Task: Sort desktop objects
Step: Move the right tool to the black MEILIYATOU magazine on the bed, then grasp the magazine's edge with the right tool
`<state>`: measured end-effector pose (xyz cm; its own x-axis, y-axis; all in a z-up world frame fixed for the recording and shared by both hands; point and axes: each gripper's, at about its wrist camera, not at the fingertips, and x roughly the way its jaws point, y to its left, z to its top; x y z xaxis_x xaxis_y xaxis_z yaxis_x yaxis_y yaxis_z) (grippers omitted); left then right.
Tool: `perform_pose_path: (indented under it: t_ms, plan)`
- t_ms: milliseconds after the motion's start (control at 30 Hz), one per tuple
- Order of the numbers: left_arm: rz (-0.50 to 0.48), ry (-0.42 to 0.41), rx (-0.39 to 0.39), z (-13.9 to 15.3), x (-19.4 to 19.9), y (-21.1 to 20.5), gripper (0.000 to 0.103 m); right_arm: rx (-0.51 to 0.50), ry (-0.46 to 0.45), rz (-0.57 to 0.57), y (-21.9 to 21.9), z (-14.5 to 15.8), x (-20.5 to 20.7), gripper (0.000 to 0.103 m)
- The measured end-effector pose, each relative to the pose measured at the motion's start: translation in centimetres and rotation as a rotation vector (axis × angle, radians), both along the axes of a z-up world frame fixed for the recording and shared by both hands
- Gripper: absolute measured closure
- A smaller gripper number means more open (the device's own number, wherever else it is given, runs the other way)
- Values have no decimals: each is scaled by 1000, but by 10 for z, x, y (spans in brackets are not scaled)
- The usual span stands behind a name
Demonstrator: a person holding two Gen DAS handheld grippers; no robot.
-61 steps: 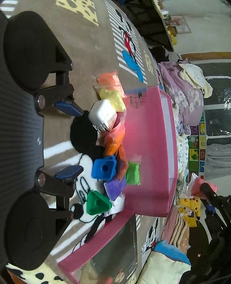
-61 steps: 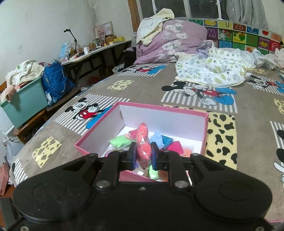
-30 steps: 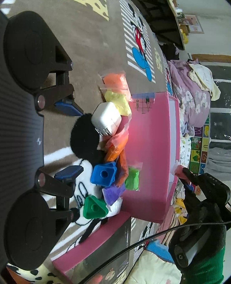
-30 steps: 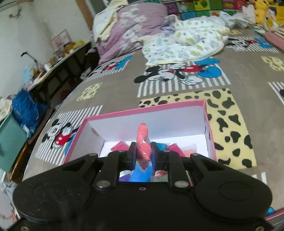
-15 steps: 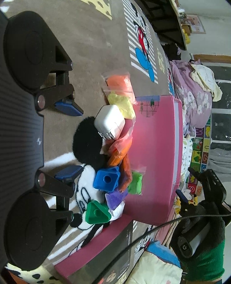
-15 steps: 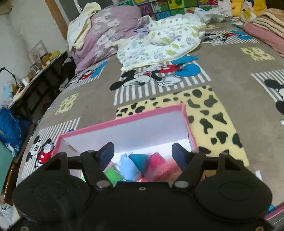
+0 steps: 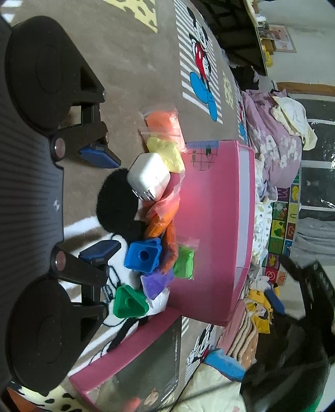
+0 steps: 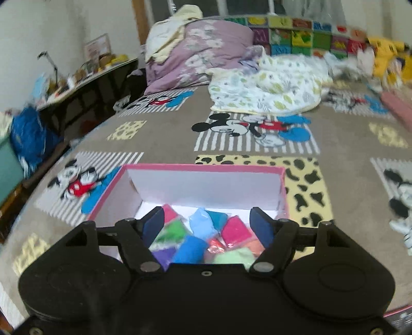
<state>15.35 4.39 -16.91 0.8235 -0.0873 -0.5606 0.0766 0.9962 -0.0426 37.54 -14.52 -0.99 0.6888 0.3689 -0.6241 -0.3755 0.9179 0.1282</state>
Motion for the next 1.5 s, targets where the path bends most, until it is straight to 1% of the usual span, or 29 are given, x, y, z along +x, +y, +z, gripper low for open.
perform_pose_path:
  t_ms: [133, 267, 367, 600, 800, 867, 967, 1100, 1233, 1300, 1400, 1500]
  plan:
    - [12, 10, -14, 1, 1, 0, 43, -60, -13, 10, -20, 6, -20, 26]
    - [21, 10, -6, 1, 1, -3, 43, -98, -2, -13, -52, 6, -37, 23]
    - [22, 12, 16, 0, 2, -8, 43, -130, 14, -46, -81, 1, -49, 20]
    - [13, 16, 43, -1, 2, -21, 43, -211, 65, -100, -146, -23, -76, 13]
    - [-7, 15, 67, -6, 1, -35, 43, -200, 168, -156, -201, -51, -83, 10]
    - [-17, 9, 64, -7, 0, -39, 43, -224, 192, -164, -214, -61, -84, 10]
    - [-34, -8, 48, -6, -1, -45, 43, -248, 231, -175, -232, -78, -86, 9]
    - [-55, -36, 11, -3, -2, -52, 43, -239, 268, -186, -252, -94, -89, 9]
    - [-61, -65, -37, 1, -4, -56, 43, -220, 288, -202, -268, -102, -91, 9]
    - [-64, -76, -71, 3, -5, -55, 43, -192, 294, -216, -276, -105, -92, 9]
    - [-76, -94, -149, 7, -7, -55, 43, -128, 308, -239, -289, -109, -92, 9]
    - [-102, -106, -199, 10, -9, -61, 43, -82, 330, -251, -298, -115, -93, 9]
